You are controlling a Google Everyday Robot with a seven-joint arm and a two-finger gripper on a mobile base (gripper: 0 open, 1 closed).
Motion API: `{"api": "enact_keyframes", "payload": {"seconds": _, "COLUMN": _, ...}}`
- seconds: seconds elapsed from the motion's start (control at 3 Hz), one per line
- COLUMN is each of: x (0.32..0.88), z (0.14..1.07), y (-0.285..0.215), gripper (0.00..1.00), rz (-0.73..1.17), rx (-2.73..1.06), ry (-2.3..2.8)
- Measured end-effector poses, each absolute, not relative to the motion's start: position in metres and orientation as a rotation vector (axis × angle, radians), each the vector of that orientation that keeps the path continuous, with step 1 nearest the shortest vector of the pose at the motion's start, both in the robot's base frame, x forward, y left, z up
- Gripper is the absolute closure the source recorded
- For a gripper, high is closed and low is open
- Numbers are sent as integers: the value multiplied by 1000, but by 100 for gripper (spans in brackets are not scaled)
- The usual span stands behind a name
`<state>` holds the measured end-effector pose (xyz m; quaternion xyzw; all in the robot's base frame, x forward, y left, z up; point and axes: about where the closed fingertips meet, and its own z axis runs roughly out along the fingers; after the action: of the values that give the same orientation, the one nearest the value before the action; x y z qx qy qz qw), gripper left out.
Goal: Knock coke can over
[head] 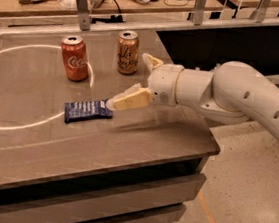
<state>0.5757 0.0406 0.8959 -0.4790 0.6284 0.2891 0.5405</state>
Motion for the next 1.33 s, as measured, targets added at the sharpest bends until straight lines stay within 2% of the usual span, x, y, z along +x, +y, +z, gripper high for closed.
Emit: {"api": "enact_keyframes", "payload": {"seconds": 1.33, "x": 603, "z": 887, "y": 128, "gripper": 0, "rz": 872, "rx": -1148, "ry": 1427}}
